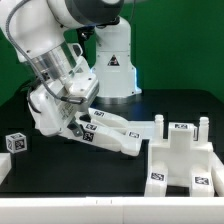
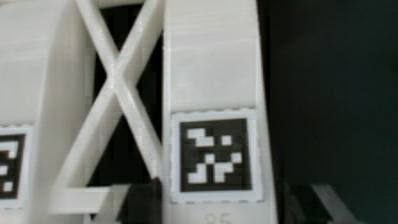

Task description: Assemble chair

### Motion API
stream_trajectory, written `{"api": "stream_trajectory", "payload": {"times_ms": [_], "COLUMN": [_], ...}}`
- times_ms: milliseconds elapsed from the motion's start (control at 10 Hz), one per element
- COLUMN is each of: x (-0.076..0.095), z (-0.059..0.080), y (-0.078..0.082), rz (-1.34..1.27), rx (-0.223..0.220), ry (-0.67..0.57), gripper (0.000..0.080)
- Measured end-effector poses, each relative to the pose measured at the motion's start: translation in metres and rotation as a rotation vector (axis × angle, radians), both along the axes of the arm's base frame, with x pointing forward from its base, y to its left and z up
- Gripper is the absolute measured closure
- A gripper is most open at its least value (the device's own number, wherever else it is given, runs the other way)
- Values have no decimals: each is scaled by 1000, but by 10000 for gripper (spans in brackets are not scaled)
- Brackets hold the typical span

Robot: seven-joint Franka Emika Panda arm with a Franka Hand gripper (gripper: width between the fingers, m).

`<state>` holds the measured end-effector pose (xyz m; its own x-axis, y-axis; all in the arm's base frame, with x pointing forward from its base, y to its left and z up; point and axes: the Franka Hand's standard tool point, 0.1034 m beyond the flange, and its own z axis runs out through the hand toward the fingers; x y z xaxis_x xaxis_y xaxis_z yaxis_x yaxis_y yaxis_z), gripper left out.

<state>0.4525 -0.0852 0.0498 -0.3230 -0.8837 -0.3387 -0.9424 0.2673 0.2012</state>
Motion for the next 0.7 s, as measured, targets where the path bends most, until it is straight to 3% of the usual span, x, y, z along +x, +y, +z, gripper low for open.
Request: {"api": "stream_trajectory", "payload": {"times_ms": [100,500,700], "x": [0,9,9], "z": [0,1,0], "y": [0,2,1], "rz": [4,574,697], "rx": [0,-7,0], "ry": [-1,-193,-237], "gripper": [499,500,502]}}
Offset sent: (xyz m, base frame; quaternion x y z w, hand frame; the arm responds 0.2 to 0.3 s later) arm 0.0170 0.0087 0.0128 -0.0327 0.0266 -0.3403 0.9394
